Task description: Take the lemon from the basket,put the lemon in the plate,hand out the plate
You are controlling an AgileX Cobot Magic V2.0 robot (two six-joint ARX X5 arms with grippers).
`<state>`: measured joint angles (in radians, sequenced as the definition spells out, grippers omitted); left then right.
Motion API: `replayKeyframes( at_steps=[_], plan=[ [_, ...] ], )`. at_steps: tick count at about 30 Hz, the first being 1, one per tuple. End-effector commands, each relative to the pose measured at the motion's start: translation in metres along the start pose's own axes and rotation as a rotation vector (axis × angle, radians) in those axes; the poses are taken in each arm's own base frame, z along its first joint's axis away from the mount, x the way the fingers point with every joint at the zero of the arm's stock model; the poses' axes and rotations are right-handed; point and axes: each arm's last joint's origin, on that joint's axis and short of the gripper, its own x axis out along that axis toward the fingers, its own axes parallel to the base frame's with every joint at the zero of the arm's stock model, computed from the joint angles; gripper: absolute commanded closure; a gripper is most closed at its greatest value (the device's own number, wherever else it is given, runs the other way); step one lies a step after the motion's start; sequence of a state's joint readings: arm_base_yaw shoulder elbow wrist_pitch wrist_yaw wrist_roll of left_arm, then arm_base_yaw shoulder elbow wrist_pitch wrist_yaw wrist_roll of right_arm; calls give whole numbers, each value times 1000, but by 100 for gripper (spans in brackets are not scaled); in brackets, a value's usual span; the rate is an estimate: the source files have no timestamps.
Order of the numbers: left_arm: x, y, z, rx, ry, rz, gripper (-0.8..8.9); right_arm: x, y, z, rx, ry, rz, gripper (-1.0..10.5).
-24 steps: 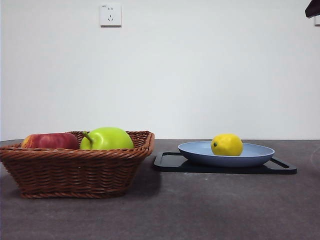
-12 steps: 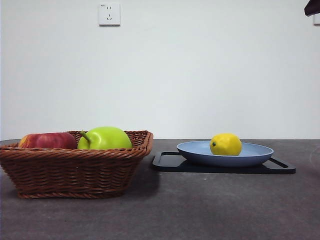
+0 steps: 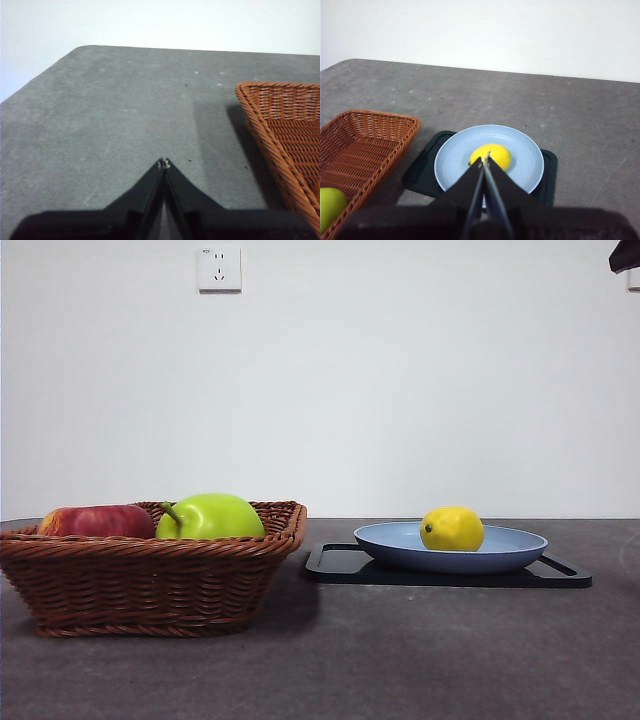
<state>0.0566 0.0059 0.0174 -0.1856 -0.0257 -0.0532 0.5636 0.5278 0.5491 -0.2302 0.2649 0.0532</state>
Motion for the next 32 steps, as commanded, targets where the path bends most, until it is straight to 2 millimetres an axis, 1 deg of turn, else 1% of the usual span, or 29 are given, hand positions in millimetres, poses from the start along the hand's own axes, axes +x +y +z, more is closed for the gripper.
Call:
replayKeyframes(
  at_steps=[1,20,22,24,27,29,32],
  plan=[
    [1,0,-3,-5,0,0,805,-1,1,4,13,-20,3,943],
    [1,0,-2,-5,-3,0,805,-1,1,4,11,-19,2,943],
    [1,0,-2,-5,-3,0,805,-1,1,3,-52,-19,-1,943],
    [1,0,-2,-5,-3,0,805,-6,-1,4,-119,-33,-2,943],
    [1,0,-2,-5,-4,0,805,-21,-9,2,-185,-45,-33,943],
    [1,0,-2,-5,-5,0,805,-29,-16,-1,-173,-75,-79,943],
    [1,0,-2,-5,-6,0,805,-36,-28,-14,-113,-112,-124,943]
  ],
)
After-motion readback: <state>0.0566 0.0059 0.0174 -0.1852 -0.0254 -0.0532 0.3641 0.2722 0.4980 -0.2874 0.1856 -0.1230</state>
